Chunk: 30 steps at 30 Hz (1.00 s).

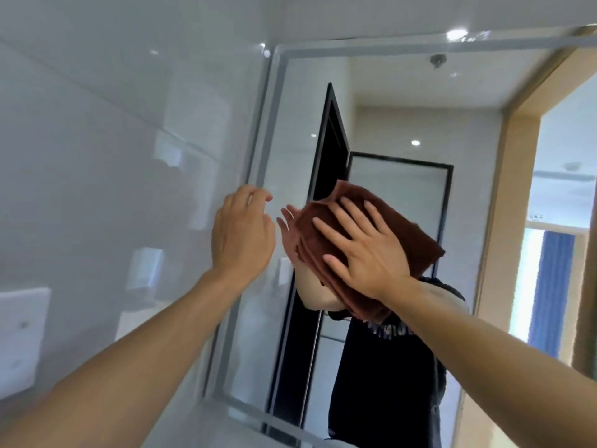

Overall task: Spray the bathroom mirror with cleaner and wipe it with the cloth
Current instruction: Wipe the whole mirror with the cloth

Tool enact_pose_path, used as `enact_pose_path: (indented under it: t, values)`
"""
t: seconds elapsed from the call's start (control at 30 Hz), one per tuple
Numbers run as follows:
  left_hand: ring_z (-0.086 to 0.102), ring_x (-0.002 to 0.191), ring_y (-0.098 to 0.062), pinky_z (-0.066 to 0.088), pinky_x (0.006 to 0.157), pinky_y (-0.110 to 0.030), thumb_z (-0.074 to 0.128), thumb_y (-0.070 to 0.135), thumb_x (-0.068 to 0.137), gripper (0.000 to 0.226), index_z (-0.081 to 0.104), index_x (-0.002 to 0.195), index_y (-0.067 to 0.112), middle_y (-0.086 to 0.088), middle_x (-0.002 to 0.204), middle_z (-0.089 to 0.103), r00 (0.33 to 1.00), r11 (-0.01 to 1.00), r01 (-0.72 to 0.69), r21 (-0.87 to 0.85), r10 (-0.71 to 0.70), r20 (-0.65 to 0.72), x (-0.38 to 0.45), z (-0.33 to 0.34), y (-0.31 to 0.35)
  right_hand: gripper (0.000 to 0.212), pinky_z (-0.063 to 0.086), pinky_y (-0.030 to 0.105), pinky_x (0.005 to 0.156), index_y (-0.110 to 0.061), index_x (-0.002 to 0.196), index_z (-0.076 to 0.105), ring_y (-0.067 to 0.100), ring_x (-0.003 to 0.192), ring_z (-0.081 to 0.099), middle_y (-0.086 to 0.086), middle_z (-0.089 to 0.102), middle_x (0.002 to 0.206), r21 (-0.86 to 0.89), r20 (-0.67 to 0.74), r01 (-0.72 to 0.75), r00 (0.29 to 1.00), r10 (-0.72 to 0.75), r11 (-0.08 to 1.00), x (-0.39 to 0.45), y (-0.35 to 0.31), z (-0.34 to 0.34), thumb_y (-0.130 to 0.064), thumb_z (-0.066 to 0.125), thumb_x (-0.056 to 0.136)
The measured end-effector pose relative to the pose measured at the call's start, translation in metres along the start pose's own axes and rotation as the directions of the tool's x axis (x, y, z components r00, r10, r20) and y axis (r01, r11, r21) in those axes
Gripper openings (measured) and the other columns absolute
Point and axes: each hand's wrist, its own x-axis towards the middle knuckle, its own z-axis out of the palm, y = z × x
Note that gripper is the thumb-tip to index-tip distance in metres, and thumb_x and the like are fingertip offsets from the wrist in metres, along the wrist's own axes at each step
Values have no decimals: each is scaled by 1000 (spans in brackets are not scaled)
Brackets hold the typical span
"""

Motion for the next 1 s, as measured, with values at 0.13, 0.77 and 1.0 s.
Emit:
enact_pose_path:
  t: [0.13, 0.77, 1.0]
  values:
    - [49, 123, -23, 42, 101, -35, 49, 3, 93, 39, 57, 130, 12, -4, 136, 53, 993, 994, -107, 33, 105, 60, -8, -15, -11, 66, 9, 50, 123, -32, 156, 25, 28, 151, 17, 8, 25, 163, -35, -86, -238, 968, 235, 971, 48, 56, -13, -61, 27, 95]
    - [52, 106, -14, 34, 84, -16, 39, 4, 97, 27, 59, 110, 17, 3, 115, 55, 994, 987, 99, -125, -93, 52, -41, -18, -53, 63, 3, 53, 123, -21, 155, 29, 32, 153, 9, 11, 23, 163, 203, 1, 40, 999, -41, 978, 58, -165, 35, -49, 33, 100]
    - [56, 109, -26, 50, 86, -39, 40, -1, 91, 34, 61, 117, 9, -8, 125, 55, 981, 994, 109, 5, -109, 159, -96, -26, -62, 66, -2, 50, 124, -22, 156, 28, 31, 153, 9, 11, 21, 164, 225, 146, 305, 928, -341, 925, -33, -204, 48, -51, 38, 97]
